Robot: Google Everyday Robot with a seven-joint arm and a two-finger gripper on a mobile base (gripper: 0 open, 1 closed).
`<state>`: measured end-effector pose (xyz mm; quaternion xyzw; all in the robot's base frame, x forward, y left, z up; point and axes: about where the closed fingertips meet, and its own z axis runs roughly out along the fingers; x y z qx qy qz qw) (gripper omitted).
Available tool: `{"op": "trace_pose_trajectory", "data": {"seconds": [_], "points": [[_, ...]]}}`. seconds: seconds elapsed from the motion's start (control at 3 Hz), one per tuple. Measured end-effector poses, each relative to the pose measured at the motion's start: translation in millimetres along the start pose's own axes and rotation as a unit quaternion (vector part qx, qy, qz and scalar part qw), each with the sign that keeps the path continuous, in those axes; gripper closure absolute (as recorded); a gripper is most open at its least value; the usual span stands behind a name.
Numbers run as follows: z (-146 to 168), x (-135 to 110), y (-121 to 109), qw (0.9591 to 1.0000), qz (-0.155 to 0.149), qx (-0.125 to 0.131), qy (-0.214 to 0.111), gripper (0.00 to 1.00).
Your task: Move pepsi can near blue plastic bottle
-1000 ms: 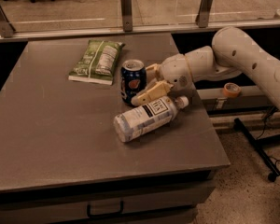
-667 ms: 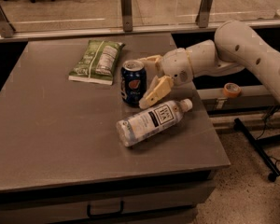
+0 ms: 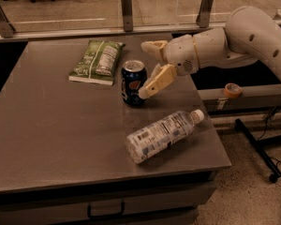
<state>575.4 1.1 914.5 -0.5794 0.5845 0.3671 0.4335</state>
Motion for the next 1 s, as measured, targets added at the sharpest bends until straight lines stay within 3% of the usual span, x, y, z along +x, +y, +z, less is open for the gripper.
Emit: {"op": "trace_pose_trajectory", "data": {"seconds": [0.33, 0.67, 1.0], "points": [[-23.0, -9.3, 6.8, 0.9997, -0.004, 0.024, -0.006, 0.0], [-59.0, -7.7, 23.8, 0.9973, 0.002, 0.073, -0.002, 0.0], [-62.5, -3.9, 24.6, 0.9972, 0.006, 0.075, 0.0, 0.0]]}}
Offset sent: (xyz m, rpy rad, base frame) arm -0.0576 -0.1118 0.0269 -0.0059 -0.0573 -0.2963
